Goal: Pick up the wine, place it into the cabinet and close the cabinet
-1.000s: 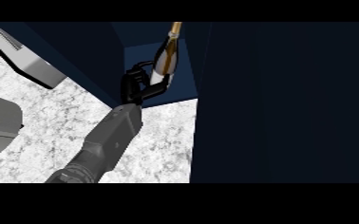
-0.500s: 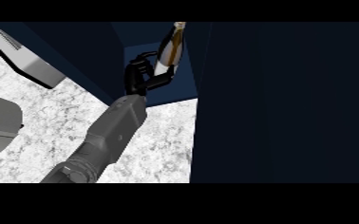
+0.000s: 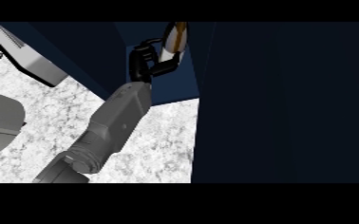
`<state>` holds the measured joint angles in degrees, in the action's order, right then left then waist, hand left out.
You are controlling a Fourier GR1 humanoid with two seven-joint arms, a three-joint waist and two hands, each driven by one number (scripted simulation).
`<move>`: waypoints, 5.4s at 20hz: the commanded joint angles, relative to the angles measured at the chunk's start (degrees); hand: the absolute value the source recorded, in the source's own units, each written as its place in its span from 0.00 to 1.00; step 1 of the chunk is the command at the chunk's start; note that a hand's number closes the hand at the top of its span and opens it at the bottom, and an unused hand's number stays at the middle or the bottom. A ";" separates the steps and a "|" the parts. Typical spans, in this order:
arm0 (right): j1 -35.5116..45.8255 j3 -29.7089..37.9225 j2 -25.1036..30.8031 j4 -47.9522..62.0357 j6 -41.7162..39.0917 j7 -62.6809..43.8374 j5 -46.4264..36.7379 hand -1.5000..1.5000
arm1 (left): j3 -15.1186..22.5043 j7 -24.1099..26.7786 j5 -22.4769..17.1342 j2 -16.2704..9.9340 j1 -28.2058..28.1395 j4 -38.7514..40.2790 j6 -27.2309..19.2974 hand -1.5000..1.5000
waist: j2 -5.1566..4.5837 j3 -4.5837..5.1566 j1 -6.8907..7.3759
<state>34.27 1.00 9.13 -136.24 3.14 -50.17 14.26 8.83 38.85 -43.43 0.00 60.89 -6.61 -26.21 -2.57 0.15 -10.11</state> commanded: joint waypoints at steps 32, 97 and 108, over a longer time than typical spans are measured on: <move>-1.59 0.93 0.26 -1.30 -2.17 1.18 2.28 0.00 | 8.74 -7.47 9.94 -6.07 2.64 6.59 -17.55 1.00 | -1.68 0.02 0.30; -2.08 1.14 4.15 -4.57 3.25 -4.05 -2.26 0.00 | 25.37 -23.26 13.75 -0.01 -21.91 -67.08 -5.87 0.00 | 3.02 -0.16 10.57; -0.30 -4.14 2.88 -5.29 6.00 -5.91 -6.83 0.00 | 37.25 -21.19 16.54 -0.12 -43.66 -88.85 -14.02 1.00 | 2.89 -0.11 10.51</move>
<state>34.68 -0.92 12.67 -138.35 8.04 -54.39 9.03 42.35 16.64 -28.14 -0.58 24.39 -88.05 -39.02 0.30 -0.03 0.45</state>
